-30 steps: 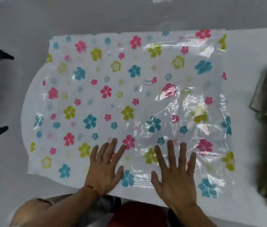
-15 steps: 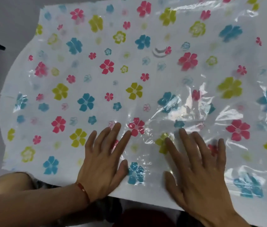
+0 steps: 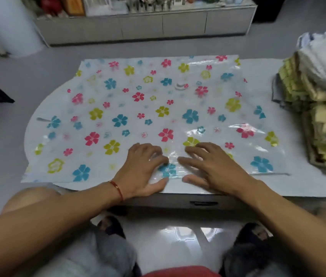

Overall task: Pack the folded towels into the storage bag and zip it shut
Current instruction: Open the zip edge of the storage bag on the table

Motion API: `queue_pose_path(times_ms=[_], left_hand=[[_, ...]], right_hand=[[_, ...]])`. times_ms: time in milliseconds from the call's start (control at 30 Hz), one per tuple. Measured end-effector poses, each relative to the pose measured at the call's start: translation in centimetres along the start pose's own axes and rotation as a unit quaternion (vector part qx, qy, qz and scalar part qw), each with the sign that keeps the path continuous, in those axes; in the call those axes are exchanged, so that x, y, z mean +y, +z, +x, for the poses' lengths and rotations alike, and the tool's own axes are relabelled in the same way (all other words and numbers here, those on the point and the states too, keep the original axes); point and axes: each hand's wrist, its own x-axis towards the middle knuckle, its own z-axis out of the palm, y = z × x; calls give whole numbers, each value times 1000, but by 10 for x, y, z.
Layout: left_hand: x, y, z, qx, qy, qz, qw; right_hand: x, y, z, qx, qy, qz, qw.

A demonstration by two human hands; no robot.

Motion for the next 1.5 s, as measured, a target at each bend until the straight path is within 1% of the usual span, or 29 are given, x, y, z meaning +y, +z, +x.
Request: queue_pose_path(times_ms=[67,133,233,300,333,367,400,433,467,500,533,567,600,633,733,800,867,1000,1067,1133,1167,1233,1300,1400,1500], left_hand=[[0,-4,-1,8,20,0,1000],[0,-11,-1,0,26,-7,1000],[2,-22,4,10,13,-40,999],[4,-25,12,16,29,-21,999],[5,-25,16,18,35,-9,999],[7,-23,19,26,31,-9,999],[7,-20,21,41,15,-25,999],[7,-17,23,62,-8,-54,997],[7,-14,25,81,-29,-89,992],[6,-11,26,94,-43,-123,987],[6,-10,27,99,-51,-148,983],[6,-9,29,98,-56,-168,979],[6,-10,30,93,-62,-186,976],[6,-12,32,83,-69,-203,973],[2,-19,40,24,-91,-252,963],[-4,-25,45,-27,-105,-293,950],[-11,-29,48,-62,-108,-334,934],[-18,-30,49,-79,-130,-386,910],[-20,-29,49,-81,-136,-393,906],[-21,-29,48,-72,-135,-375,914],[-20,-28,48,-60,-128,-350,926],[-17,-29,46,-39,-99,-290,951],[-14,-29,45,-37,-68,-252,965],[-11,-30,44,-44,-62,-248,966],[-12,-30,43,-36,-92,-295,950]], right_hand=[[-4,-6,-1,-11,2,-28,1000],[-8,-8,-5,-13,13,-33,999],[-15,-14,-7,22,73,-17,997],[-26,-13,-7,71,133,-18,988],[-35,-12,-7,120,169,5,978],[-47,-10,-8,172,207,53,962],[-58,-7,-8,210,250,128,937],[-69,-5,-6,213,292,240,901],[-77,-3,-1,185,329,367,850],[-82,-1,5,151,358,484,784],[-84,-1,12,131,380,578,710],[-83,-1,19,125,394,642,646],[-79,-1,26,125,400,674,608],[-76,-1,32,128,403,685,593],[-72,4,40,141,407,693,578],[-70,7,40,152,406,707,559],[-68,8,38,157,397,723,543],[-65,6,37,145,385,733,541],[-64,7,37,147,384,731,545],[-64,10,37,147,380,731,548],[-64,11,37,146,378,731,549],[-64,12,36,142,378,730,552],[-63,13,36,140,378,727,557],[-63,13,36,145,375,722,562],[-63,12,36,152,371,722,564]])
